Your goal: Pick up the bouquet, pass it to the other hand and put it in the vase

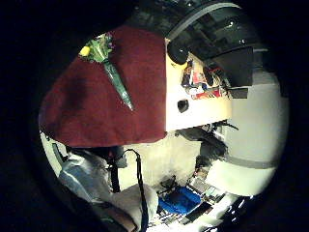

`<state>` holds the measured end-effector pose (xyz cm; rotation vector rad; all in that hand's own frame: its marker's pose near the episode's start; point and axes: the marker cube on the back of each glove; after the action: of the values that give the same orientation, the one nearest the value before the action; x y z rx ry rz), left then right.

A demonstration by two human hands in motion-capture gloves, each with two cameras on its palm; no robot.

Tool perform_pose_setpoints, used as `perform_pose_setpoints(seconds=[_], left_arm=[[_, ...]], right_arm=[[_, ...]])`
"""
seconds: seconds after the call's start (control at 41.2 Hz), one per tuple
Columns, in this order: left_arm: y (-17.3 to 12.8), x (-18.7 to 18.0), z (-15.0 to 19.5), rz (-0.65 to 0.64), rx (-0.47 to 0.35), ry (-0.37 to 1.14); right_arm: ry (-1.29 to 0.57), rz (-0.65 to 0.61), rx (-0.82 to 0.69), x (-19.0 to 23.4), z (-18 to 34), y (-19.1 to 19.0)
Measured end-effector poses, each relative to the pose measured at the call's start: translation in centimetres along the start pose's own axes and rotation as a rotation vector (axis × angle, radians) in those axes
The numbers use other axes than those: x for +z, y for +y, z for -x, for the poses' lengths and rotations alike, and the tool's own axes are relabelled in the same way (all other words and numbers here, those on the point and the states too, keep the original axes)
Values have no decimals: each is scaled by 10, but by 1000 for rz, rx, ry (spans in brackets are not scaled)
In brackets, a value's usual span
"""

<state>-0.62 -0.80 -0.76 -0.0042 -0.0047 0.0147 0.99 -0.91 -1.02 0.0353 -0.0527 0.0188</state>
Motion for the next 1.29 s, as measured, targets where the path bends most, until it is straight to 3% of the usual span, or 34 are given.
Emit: perform_pose_setpoints(seconds=[0.413,0.729,1.045,1.288], left_arm=[[3,-4,-1,-14,17,35],[-2,-9,-3,-48,34,38],[1,-6,-4,-33,49,54],[3,-3,-3,-11,54,59]], right_arm=[[-23,95,88,-11,-16,3],[-50,136,217,-2,-53,-21],[-63,174,286,41,-71,-45],[-67,282,327,89,-81,-53]])
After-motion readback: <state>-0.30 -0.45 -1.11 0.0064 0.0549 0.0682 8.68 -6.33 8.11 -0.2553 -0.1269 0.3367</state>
